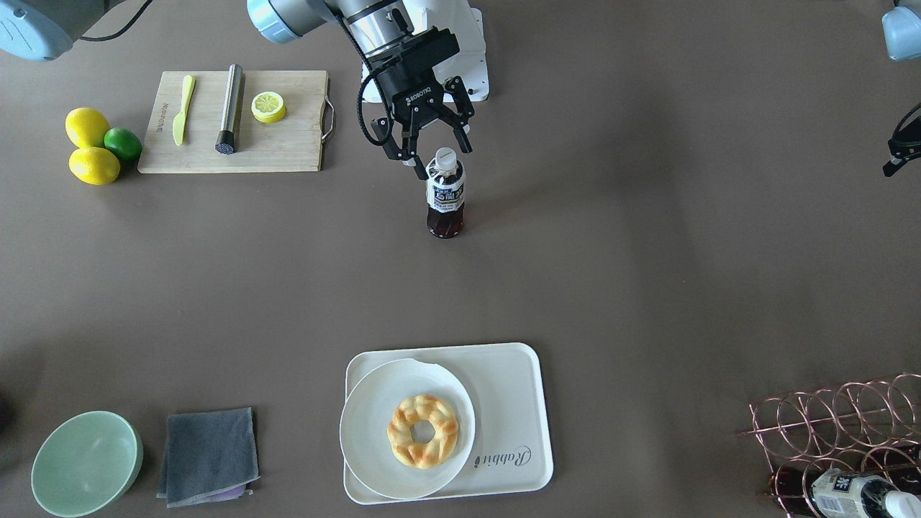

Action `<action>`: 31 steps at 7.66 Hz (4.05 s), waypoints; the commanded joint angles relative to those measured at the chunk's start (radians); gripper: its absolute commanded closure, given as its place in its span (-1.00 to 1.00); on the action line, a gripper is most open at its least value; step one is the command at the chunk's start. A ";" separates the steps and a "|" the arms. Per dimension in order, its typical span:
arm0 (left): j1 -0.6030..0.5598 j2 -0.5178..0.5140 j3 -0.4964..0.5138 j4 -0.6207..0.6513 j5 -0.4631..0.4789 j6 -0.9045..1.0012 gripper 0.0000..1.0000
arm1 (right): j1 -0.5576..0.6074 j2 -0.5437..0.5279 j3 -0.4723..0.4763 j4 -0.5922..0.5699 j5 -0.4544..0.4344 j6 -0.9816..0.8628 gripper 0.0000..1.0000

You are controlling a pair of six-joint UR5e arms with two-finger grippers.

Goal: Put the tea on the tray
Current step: 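Close the right gripper around the tea bottle and lift it, then carry the tea bottle with the right gripper over the white tray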

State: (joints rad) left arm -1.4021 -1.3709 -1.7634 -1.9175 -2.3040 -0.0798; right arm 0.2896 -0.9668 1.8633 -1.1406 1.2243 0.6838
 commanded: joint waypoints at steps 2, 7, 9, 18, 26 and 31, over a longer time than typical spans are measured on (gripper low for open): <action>0.000 -0.005 -0.002 0.000 0.000 0.000 -0.95 | -0.003 -0.003 0.002 0.001 0.001 0.008 0.34; 0.000 -0.005 -0.011 -0.002 0.000 0.000 -0.95 | 0.058 0.040 0.007 -0.010 0.012 0.010 1.00; 0.000 -0.008 0.004 0.009 -0.026 -0.003 -0.95 | 0.156 0.100 -0.018 -0.031 0.102 0.011 1.00; -0.002 0.007 0.010 0.000 -0.075 -0.005 -0.95 | 0.353 0.588 -0.827 0.137 0.211 0.071 1.00; -0.002 0.004 0.010 0.000 -0.075 -0.005 -0.95 | 0.342 0.583 -0.894 0.200 0.227 0.109 1.00; -0.002 0.001 0.010 -0.002 -0.075 0.000 -0.95 | 0.338 0.583 -0.892 0.206 0.221 0.109 -0.46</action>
State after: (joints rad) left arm -1.4036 -1.3696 -1.7534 -1.9175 -2.3792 -0.0827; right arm 0.6277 -0.3849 0.9695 -0.9344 1.4467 0.7926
